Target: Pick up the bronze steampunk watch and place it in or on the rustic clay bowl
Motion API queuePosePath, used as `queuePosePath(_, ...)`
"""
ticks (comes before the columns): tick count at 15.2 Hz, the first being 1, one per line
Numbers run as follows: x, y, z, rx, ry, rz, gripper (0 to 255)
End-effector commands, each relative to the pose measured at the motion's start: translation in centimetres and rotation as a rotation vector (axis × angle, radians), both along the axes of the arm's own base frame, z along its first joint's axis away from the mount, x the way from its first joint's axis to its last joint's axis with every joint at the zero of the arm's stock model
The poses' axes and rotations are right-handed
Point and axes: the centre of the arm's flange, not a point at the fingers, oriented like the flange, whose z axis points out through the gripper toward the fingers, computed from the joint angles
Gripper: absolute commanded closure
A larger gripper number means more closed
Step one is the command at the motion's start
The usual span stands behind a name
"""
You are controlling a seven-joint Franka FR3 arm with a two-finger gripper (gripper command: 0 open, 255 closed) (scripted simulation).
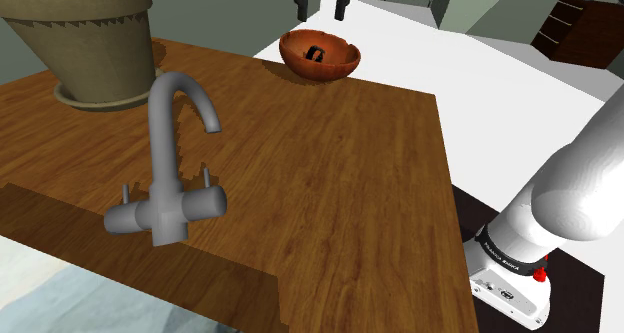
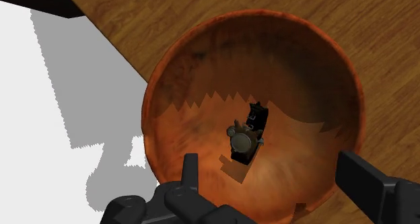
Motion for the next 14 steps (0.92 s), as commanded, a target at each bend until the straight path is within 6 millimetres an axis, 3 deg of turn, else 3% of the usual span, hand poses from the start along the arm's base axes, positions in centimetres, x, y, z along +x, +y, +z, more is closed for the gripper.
queuePosePath(1,0.0,0.0,0.0,0.0,0.0,0.0,0)
queuePosePath(2,0.0,0.0,0.0,0.0,0.0,0.0,0)
queuePosePath(6,0.1,-0.2,5.0,0.0,0.0,0.0,0)
queuePosePath(14,0.1,-0.2,5.0,0.0,0.0,0.0,0)
